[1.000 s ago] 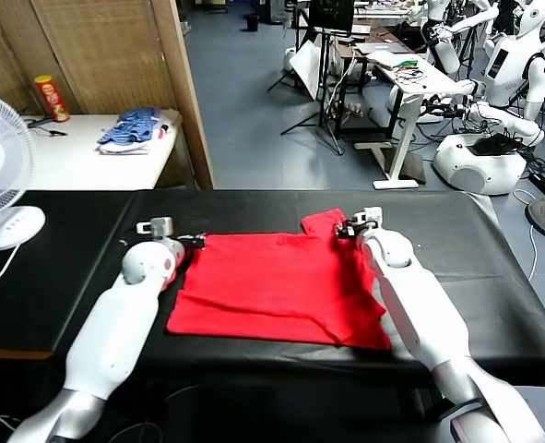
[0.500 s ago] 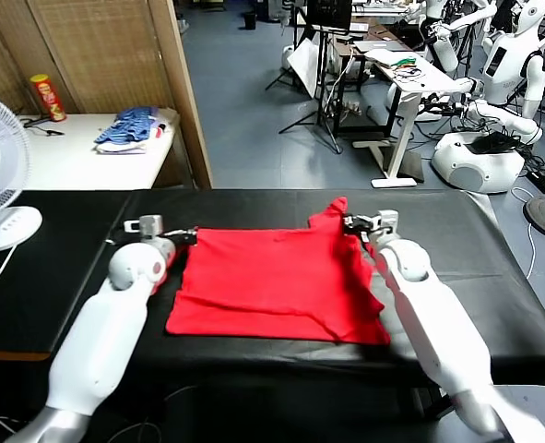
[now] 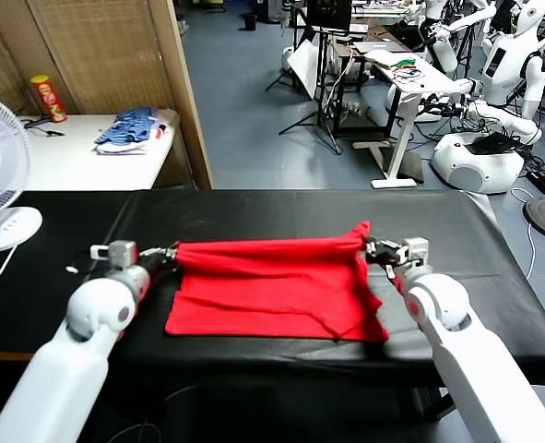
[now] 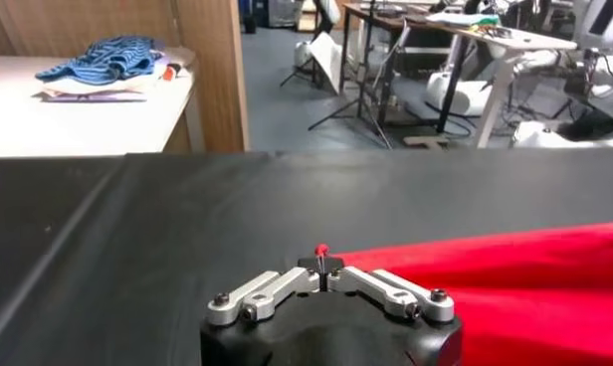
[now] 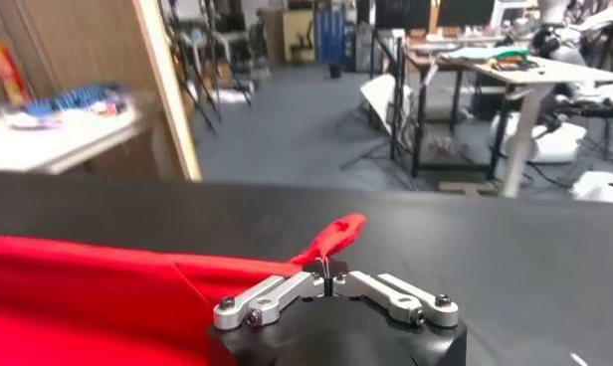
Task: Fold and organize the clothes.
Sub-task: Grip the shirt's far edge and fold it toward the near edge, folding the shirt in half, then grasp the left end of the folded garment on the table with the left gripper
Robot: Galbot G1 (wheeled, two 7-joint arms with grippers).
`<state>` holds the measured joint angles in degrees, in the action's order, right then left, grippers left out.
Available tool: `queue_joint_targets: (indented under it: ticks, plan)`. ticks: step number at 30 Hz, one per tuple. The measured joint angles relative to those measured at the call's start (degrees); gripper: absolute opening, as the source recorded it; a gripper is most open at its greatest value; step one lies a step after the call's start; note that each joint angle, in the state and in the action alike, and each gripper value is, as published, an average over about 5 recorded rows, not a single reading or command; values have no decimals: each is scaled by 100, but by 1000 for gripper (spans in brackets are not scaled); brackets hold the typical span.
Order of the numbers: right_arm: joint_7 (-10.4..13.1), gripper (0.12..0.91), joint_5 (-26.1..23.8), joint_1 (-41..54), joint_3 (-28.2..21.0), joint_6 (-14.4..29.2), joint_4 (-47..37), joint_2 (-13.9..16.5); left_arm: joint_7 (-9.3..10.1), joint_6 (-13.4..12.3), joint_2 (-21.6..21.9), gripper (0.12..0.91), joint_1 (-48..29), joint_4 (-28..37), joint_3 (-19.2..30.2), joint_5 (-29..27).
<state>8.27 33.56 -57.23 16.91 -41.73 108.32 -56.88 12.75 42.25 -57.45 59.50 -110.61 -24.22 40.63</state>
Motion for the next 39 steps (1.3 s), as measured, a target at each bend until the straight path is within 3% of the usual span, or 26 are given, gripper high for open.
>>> queue_joint_targets:
  ticks: [6,13,15,17,20,23,27,31,35,39]
  plan:
    - [85,122,-134,-467,4,-47,374,35,-29,0,9,125,672,-599,-268,-207]
    - [139,128,-138,-850,81,-47,611,85,-91,0,-104,125,1265,-855,-351,-559]
    - [120,170,-108,-963,147,-47,702,130,-86,-1,-142,126,1393,-913,-348,-648]
    - [107,262,-47,-1075,240,-46,814,182,-78,-1,-161,139,1498,-969,-348,-695]
    - [91,412,83,-1206,455,-46,1023,270,-58,-2,-149,242,1624,-1059,-379,-699]
    - [117,562,188,-1219,700,-45,1164,291,-39,-3,-96,405,1707,-1166,-444,-609]
    - [322,762,183,-1071,822,-39,1106,156,5,-4,-68,636,1673,-1252,-527,-346]
    - [423,795,-62,-748,667,108,739,-146,203,-6,-159,777,1438,-1127,-486,33]
    - [407,798,-312,-380,435,303,193,-484,429,-7,-368,796,1031,-737,-361,342]
    - [365,794,-407,-150,295,417,-306,-740,470,-7,-626,798,682,-257,-242,406]
